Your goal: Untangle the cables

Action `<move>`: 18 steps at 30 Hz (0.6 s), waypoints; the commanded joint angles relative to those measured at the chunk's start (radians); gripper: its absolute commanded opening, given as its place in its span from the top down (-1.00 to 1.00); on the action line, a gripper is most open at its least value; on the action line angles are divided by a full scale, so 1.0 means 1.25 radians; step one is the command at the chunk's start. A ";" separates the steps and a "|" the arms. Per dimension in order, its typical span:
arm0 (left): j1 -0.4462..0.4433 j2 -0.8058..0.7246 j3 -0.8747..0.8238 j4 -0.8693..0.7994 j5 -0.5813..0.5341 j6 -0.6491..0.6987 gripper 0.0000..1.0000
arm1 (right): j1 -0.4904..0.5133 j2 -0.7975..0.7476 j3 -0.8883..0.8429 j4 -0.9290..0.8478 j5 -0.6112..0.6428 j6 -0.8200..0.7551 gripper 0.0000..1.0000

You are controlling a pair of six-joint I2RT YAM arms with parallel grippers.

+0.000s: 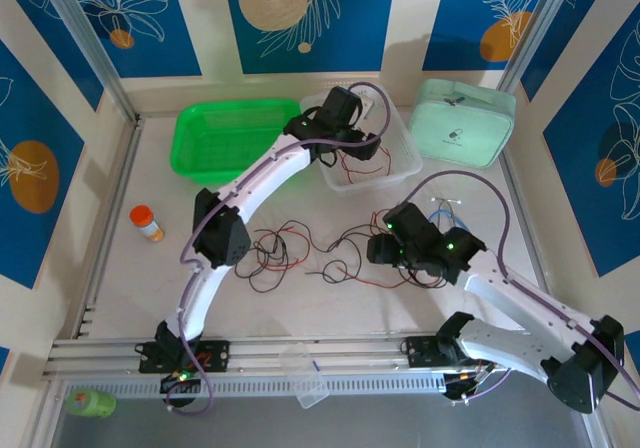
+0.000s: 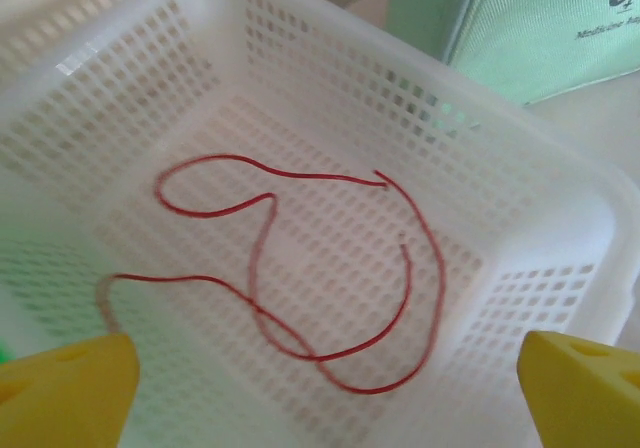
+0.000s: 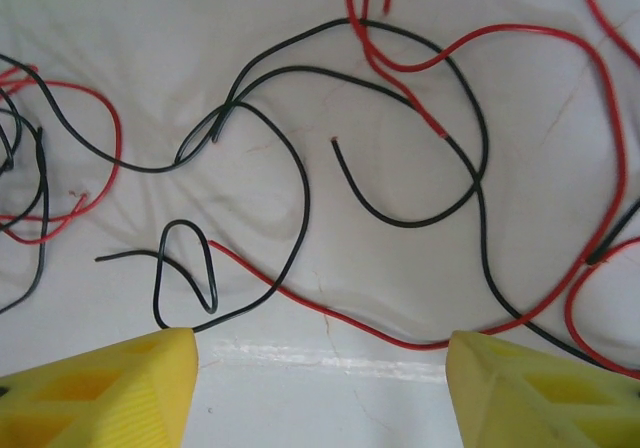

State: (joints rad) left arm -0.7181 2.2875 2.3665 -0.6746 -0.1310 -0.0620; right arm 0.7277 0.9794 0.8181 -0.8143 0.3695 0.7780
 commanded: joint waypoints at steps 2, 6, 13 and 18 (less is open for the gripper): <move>0.001 -0.144 -0.006 -0.063 -0.092 0.042 -1.00 | 0.028 0.065 0.023 0.052 -0.046 0.010 -0.29; -0.002 -0.267 -0.128 -0.058 -0.102 0.021 -1.00 | 0.052 0.141 0.024 0.085 -0.060 0.031 -0.22; -0.003 -0.517 -0.450 0.017 -0.101 -0.053 -1.00 | 0.097 0.303 0.056 0.157 -0.101 0.037 -0.10; -0.003 -0.662 -0.623 0.027 -0.112 -0.096 -1.00 | 0.117 0.397 0.080 0.177 -0.103 0.041 -0.06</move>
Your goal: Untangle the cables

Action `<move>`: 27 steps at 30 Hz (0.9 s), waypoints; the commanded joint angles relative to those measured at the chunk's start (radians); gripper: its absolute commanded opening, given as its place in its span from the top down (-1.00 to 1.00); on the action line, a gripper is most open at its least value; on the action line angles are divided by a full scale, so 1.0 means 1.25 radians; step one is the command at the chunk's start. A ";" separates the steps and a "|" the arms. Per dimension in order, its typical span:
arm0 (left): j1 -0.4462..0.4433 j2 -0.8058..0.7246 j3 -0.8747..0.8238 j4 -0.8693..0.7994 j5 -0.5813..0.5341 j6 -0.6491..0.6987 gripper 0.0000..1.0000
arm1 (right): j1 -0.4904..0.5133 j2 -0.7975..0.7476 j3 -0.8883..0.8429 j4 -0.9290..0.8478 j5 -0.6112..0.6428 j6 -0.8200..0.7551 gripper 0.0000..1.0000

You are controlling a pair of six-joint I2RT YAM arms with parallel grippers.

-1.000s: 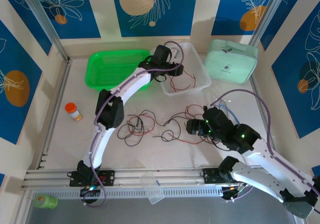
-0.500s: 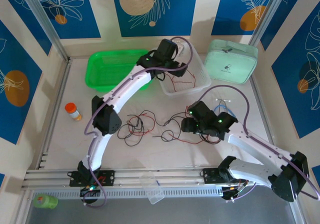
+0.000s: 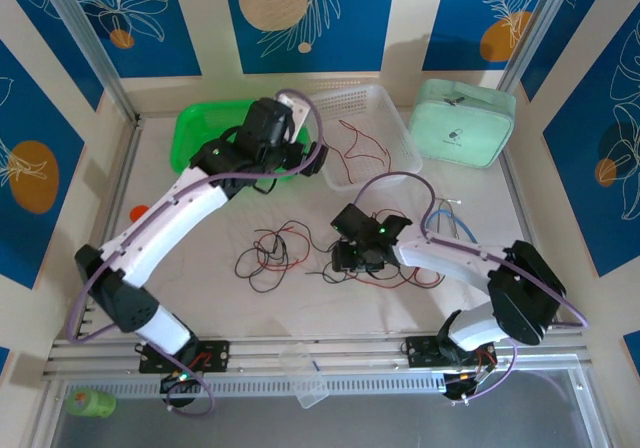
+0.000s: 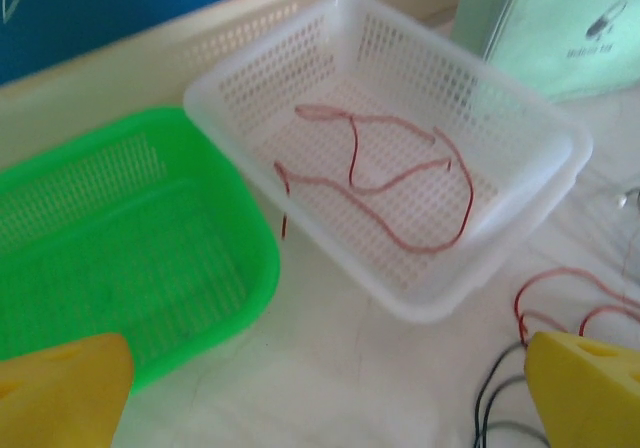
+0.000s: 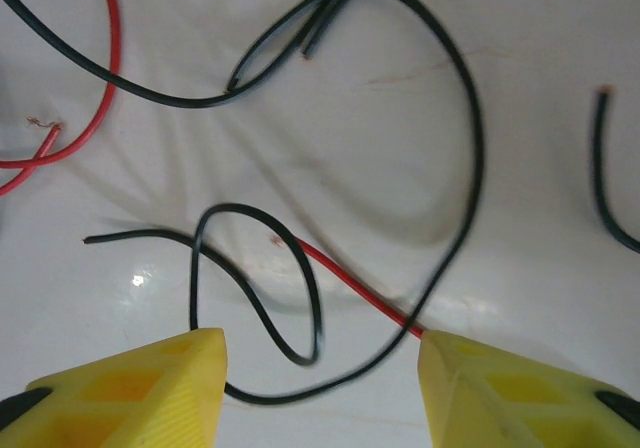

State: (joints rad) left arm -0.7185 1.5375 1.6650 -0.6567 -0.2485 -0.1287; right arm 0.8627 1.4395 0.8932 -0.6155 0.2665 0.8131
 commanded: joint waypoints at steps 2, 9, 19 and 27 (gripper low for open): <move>-0.003 -0.110 -0.110 0.011 -0.022 -0.060 -1.00 | 0.011 0.054 0.017 0.030 -0.024 0.016 0.02; -0.003 -0.233 -0.225 0.004 -0.027 -0.103 -1.00 | 0.010 0.112 0.022 0.046 -0.020 0.019 0.53; -0.002 -0.313 -0.333 0.001 -0.016 -0.129 -0.99 | 0.012 -0.006 0.109 -0.076 0.009 -0.035 1.00; -0.002 -0.389 -0.509 0.124 0.111 -0.149 -0.86 | -0.023 -0.191 0.197 -0.167 -0.035 -0.171 1.00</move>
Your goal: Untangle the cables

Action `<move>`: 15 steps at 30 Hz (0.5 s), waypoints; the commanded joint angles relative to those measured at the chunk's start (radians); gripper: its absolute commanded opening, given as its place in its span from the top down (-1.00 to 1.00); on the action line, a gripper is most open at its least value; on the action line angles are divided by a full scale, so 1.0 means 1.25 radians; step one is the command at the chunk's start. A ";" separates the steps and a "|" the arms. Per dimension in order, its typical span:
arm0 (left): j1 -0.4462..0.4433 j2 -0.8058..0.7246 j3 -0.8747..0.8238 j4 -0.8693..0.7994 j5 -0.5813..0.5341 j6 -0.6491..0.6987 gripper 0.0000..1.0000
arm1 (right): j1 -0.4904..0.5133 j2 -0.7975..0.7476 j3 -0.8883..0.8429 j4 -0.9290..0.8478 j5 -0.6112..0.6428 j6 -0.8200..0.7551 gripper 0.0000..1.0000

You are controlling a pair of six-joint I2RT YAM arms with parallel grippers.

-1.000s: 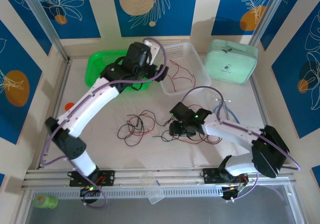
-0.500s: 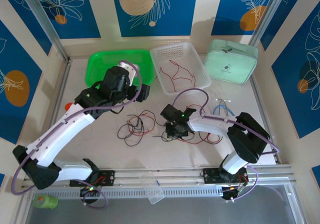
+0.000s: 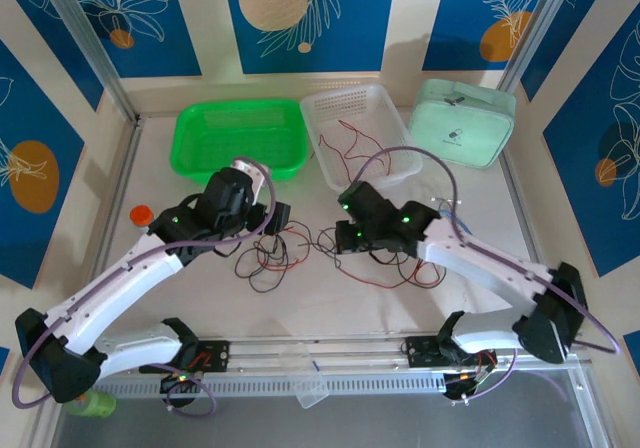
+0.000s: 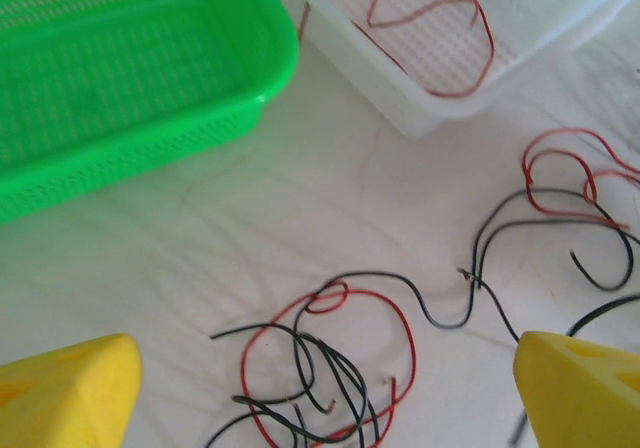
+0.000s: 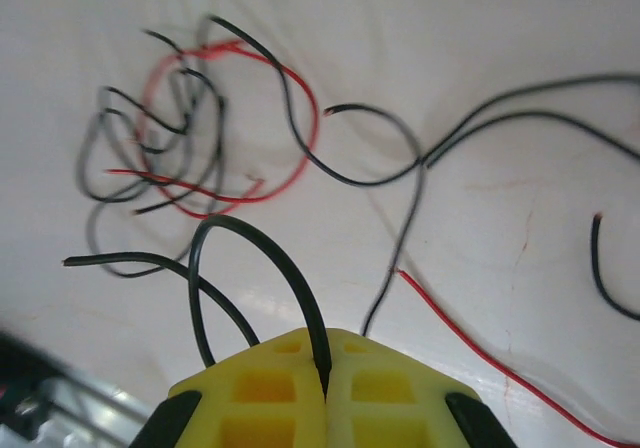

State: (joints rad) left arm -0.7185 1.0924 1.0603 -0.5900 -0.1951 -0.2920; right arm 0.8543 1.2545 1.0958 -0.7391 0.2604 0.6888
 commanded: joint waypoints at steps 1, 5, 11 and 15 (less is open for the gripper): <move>-0.003 -0.039 -0.036 0.082 0.083 -0.020 -0.85 | -0.022 -0.055 0.047 -0.081 -0.040 -0.088 1.00; -0.006 -0.061 -0.065 0.140 0.185 -0.019 -0.75 | -0.026 -0.070 0.109 -0.131 -0.020 -0.153 1.00; -0.025 -0.094 -0.138 0.255 0.341 -0.011 -0.74 | -0.033 -0.057 0.142 -0.128 0.065 -0.129 1.00; -0.044 -0.138 -0.237 0.308 0.325 0.010 -0.79 | -0.066 -0.074 0.137 -0.109 0.111 -0.019 1.00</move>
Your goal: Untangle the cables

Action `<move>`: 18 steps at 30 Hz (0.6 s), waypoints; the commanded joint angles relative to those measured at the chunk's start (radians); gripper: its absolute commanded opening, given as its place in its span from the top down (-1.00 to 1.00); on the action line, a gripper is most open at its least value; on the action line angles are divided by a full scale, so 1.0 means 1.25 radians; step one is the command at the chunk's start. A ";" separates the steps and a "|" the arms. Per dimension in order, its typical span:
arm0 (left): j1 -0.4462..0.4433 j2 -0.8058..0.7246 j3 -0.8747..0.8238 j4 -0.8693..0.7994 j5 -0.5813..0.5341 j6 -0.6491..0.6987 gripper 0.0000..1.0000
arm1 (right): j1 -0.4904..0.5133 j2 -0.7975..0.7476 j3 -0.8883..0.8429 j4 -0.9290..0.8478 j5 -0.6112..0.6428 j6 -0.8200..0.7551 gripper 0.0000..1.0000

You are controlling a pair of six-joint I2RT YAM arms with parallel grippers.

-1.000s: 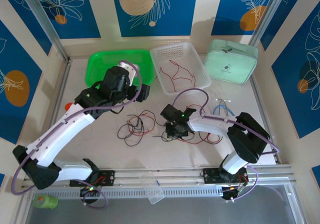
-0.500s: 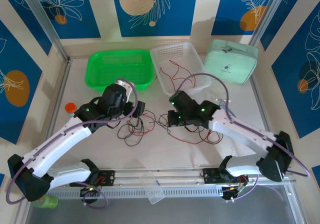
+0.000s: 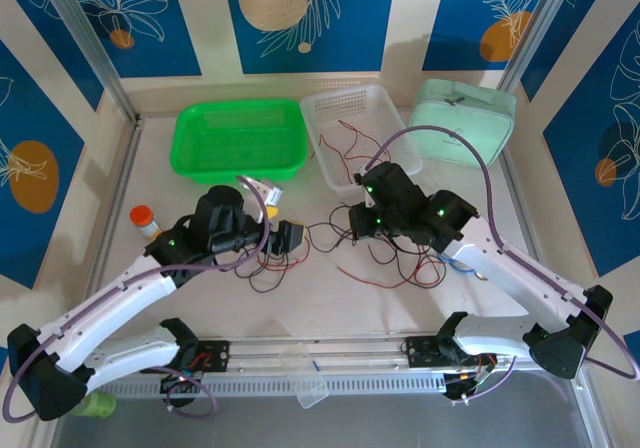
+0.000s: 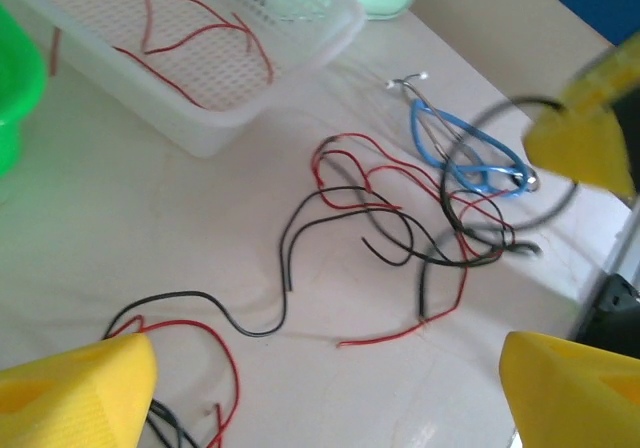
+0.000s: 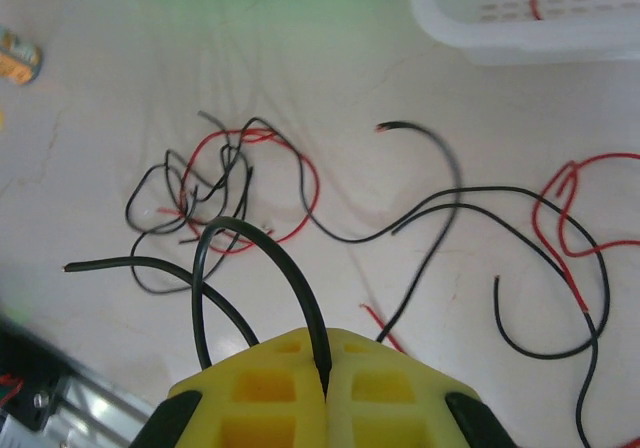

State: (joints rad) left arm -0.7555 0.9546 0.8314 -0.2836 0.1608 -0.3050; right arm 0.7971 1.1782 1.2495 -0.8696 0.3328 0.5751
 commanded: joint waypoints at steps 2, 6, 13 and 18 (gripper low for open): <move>-0.025 -0.051 -0.096 0.080 0.011 0.032 -0.81 | -0.037 -0.037 -0.005 0.038 0.043 0.118 1.00; -0.054 -0.068 -0.146 0.128 -0.032 0.067 -0.82 | -0.055 -0.065 -0.029 0.111 0.014 0.198 1.00; -0.122 -0.025 -0.248 0.468 -0.093 0.148 -0.86 | -0.048 -0.076 -0.037 0.174 -0.007 0.302 1.00; -0.152 0.110 -0.228 0.664 -0.075 0.219 -0.91 | -0.038 -0.081 -0.053 0.218 -0.014 0.340 1.00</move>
State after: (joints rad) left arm -0.9222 1.0283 0.5304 0.2939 0.0692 -0.1165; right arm 0.7395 1.0946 1.1999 -0.6548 0.3317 0.9356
